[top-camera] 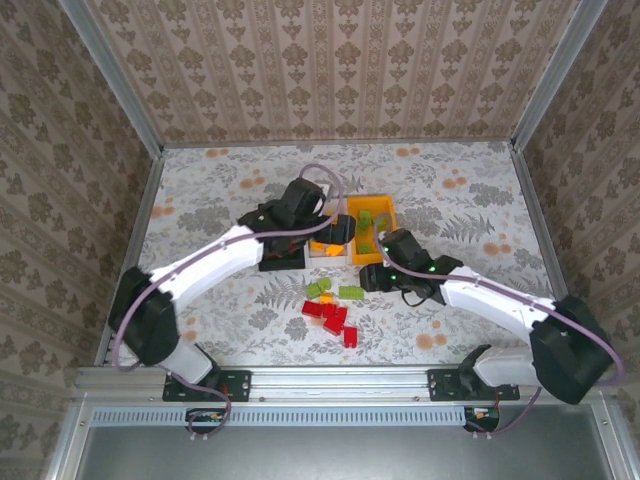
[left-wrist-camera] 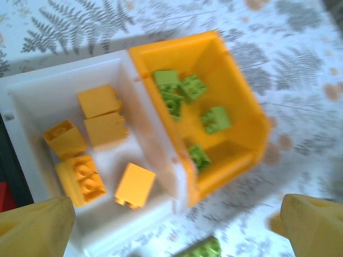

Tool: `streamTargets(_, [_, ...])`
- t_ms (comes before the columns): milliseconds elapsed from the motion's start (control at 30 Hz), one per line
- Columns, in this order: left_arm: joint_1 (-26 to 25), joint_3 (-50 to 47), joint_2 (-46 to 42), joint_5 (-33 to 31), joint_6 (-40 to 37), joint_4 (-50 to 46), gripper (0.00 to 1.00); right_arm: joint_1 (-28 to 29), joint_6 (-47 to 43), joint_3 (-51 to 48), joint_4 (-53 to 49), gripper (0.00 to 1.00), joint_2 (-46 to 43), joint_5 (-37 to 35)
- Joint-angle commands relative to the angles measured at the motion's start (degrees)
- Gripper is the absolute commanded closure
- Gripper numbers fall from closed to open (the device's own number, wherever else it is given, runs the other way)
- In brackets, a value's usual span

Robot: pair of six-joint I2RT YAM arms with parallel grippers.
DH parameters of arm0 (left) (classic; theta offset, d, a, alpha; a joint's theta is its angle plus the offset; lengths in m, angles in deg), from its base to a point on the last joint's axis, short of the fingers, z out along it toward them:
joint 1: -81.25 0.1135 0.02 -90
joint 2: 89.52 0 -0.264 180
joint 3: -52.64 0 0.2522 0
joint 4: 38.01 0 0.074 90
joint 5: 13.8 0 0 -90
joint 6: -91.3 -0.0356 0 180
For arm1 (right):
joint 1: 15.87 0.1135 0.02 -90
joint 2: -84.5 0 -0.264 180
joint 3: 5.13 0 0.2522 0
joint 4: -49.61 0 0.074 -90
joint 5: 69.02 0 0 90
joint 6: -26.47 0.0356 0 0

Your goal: Sort the legos into containers by color

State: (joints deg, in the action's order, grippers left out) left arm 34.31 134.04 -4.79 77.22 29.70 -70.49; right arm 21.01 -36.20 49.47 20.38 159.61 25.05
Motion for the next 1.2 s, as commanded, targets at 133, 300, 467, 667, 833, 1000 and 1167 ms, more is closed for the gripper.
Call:
streamTargets(133, [-7.3,-13.68,-13.56,-5.72,4.91,-0.71,0.0,2.06,-4.46,5.86,5.23,0.44,10.2,0.79])
streamTargets(300, [-9.07,-21.99,-22.51,-8.28,9.44,-1.28,0.0,2.42,-5.18,9.0,6.21,0.41,15.82,0.85])
streamTargets(467, [-8.94,-27.74,-29.02,-10.26,12.5,-2.09,0.0,4.02,-5.93,10.13,4.46,0.4,19.73,0.68])
streamTargets(667, [-7.77,-30.24,-32.98,-11.4,13.51,-4.28,0.0,5.7,-3.78,7.23,4.21,0.44,19.45,1.87])
streamTargets(833, [-6.06,-32.09,-36.11,-10.56,14.29,-4.79,0.0,8.56,-2.65,4.77,-0.62,0.51,16.4,-0.22])
streamTargets(1000, [-4.81,-34.45,-38.73,-9.6,15.14,-4.11,0.0,10.9,-0.88,2.67,-5.32,0.51,13.02,-8.39])
streamTargets(1167, [-3.87,-35.12,-38.59,-8.63,15.5,-4.02,0.0,11.98,-1.7,3.4,-6.67,0.51,14.7,-12.19])
